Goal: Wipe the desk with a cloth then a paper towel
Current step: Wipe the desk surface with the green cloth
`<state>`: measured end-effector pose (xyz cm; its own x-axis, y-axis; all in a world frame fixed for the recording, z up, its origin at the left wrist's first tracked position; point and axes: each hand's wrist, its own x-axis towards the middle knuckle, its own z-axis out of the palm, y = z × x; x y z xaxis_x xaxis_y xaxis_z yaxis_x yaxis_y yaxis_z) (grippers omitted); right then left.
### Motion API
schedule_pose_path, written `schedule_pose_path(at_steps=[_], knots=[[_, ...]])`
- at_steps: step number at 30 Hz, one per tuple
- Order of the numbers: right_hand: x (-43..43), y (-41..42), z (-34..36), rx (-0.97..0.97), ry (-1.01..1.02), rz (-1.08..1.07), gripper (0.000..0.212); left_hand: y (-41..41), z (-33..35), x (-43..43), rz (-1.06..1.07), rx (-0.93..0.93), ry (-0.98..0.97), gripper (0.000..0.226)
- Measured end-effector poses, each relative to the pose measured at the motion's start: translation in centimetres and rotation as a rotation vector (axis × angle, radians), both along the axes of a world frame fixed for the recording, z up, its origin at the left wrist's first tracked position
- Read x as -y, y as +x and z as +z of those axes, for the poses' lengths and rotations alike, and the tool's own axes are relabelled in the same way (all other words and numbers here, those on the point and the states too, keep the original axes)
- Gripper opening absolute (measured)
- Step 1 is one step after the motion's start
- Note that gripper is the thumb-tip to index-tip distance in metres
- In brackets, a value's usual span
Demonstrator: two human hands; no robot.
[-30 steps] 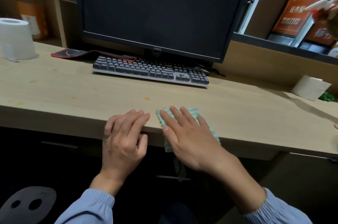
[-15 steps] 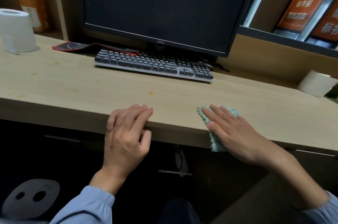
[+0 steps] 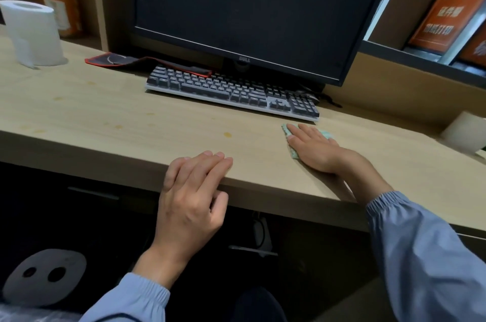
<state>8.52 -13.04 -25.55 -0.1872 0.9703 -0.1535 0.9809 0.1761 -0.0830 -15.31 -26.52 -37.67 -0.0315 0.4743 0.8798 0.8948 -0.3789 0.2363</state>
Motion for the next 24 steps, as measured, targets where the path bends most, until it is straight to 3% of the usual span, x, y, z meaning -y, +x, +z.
schedule_pose_path(at_steps=[8, 24], knots=[[-2.5, -2.7, 0.1, -0.010, 0.004, -0.078, 0.057, -0.1, 0.2, 0.3, 0.001, 0.008, -0.063, 0.050], [-1.4, -12.3, -0.7, -0.066, -0.011, 0.132, 0.057, -0.6, 0.5, 0.6, -0.054, -0.008, -0.118, 0.052]])
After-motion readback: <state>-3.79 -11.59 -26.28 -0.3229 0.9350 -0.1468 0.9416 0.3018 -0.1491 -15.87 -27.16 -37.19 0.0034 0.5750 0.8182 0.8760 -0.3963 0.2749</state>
